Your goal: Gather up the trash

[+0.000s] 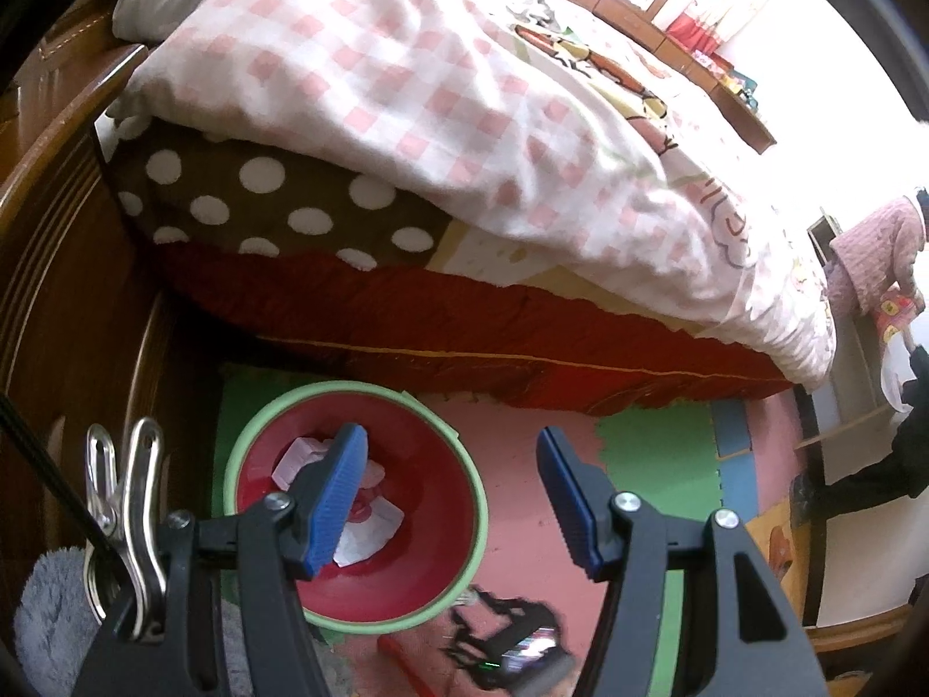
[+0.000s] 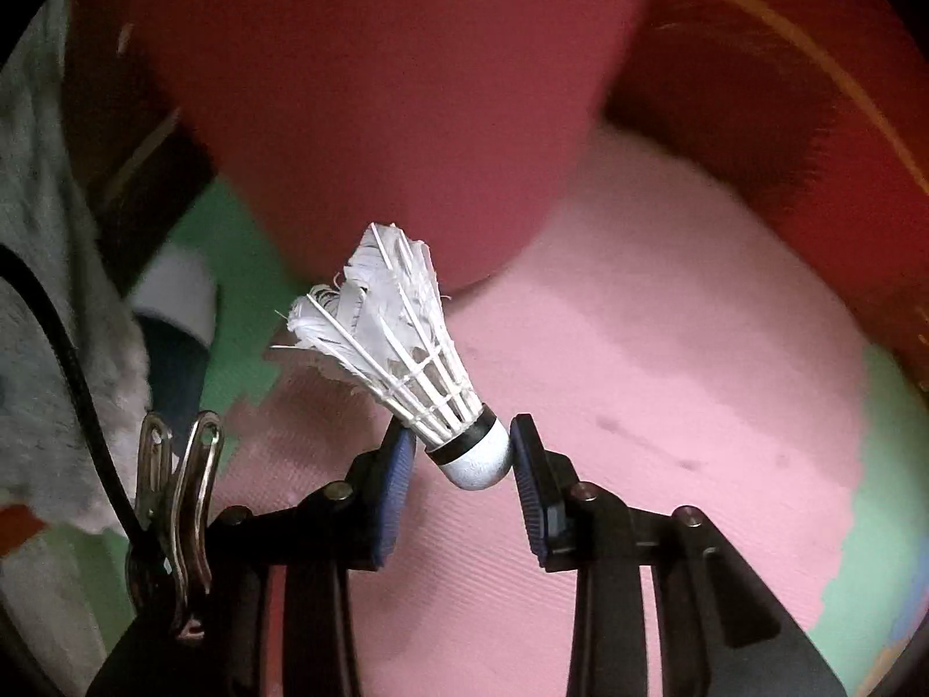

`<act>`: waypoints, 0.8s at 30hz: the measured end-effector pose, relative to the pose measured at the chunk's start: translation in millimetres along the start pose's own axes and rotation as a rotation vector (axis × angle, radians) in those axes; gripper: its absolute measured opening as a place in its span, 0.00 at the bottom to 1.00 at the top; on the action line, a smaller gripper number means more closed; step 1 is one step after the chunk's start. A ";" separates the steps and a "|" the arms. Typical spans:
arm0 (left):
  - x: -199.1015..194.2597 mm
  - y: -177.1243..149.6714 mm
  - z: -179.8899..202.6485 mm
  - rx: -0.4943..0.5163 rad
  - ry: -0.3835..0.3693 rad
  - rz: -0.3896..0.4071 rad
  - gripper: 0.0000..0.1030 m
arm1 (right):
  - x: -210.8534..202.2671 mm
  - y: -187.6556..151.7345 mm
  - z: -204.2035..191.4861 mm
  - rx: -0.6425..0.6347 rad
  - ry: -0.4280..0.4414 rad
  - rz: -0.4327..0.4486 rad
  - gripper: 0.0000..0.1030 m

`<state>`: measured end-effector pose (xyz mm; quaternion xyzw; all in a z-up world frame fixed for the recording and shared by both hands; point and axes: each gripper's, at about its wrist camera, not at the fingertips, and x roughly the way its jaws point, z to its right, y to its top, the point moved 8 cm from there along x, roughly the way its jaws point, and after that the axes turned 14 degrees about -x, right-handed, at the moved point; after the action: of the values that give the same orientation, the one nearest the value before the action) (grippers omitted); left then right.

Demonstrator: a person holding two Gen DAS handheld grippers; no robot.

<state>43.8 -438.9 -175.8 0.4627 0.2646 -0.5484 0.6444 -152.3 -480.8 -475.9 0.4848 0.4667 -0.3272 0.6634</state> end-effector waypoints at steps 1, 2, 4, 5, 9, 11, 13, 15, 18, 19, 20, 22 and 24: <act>-0.5 0.0 -0.1 0.000 0.000 0.001 0.62 | -18.7 2.4 12.0 0.022 -0.012 0.024 0.33; -0.5 -0.3 -0.7 0.000 0.001 0.001 0.62 | -29.0 0.7 20.9 0.031 -0.022 0.040 0.33; -0.5 -0.4 -2.3 0.017 0.028 0.016 0.62 | -70.1 9.8 40.7 0.050 -0.062 0.105 0.33; -0.4 -0.6 -4.0 0.033 0.056 0.032 0.62 | -79.8 12.2 43.9 0.055 -0.074 0.125 0.33; 2.2 -4.9 -8.2 0.067 0.094 0.039 0.62 | -147.1 49.3 64.2 0.074 -0.116 0.266 0.31; 4.0 -5.3 -10.5 0.060 0.089 0.033 0.62 | -171.8 76.3 64.5 0.048 -0.137 0.325 0.28; 6.2 -4.7 -15.4 0.061 0.109 0.038 0.62 | -187.7 102.4 63.2 0.042 -0.125 0.382 0.27; 8.8 -4.1 -22.6 0.049 0.120 0.033 0.62 | -192.4 115.6 72.0 0.044 -0.082 0.432 0.27; 10.9 -3.2 -30.8 0.033 0.126 0.031 0.62 | -172.8 148.0 64.8 0.029 -0.029 0.472 0.27; 11.4 -2.4 -33.4 0.030 0.126 0.033 0.62 | -163.5 146.3 61.5 0.024 -0.012 0.479 0.27; 12.6 -1.5 -35.4 0.028 0.127 0.033 0.62 | -159.9 150.5 60.3 0.028 0.018 0.498 0.26; 16.3 -0.1 -41.2 0.016 0.132 0.027 0.62 | -136.2 158.9 70.3 0.052 0.049 0.500 0.26; 19.6 0.3 -45.4 0.007 0.133 0.019 0.62 | -116.6 174.4 73.7 0.094 0.096 0.490 0.26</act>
<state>56.7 -407.7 -211.9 0.5031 0.3005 -0.5112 0.6288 -16.3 -497.8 -300.8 0.6286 0.3507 -0.1546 0.6767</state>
